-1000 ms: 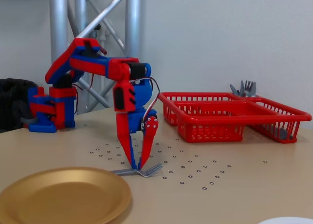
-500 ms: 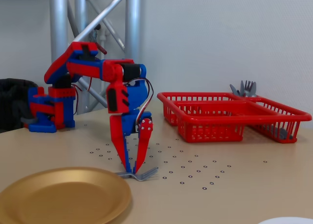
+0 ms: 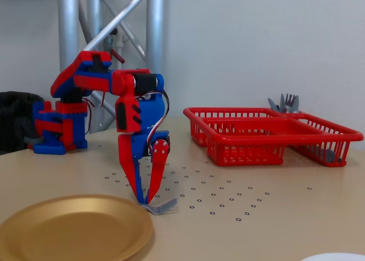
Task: Push the fork on the left side of the plate
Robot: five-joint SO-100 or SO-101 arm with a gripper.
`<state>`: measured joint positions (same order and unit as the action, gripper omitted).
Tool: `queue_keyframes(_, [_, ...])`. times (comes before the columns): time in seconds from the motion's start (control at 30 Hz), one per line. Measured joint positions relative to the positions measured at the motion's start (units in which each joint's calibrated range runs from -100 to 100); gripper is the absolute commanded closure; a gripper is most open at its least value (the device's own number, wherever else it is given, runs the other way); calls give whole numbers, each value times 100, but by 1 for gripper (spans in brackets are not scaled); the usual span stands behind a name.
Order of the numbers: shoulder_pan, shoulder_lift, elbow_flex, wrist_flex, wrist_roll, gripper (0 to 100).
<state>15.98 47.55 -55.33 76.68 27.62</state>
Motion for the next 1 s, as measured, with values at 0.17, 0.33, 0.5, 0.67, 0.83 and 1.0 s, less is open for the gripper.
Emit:
queue_keyframes(0.17, [-191,-8,-9,393,-147,100])
queue_keyframes(0.33, [-564,-204,-18,801,-337,100])
queue_keyframes(0.5, [-564,-809,-208,962,-405,100])
queue_keyframes(0.67, [-574,-817,-805,1082,-444,100])
queue_keyframes(0.83, [-473,-784,-1447,1082,-440,100])
queue_keyframes(1.0, [-164,-662,-1790,1018,-371,100])
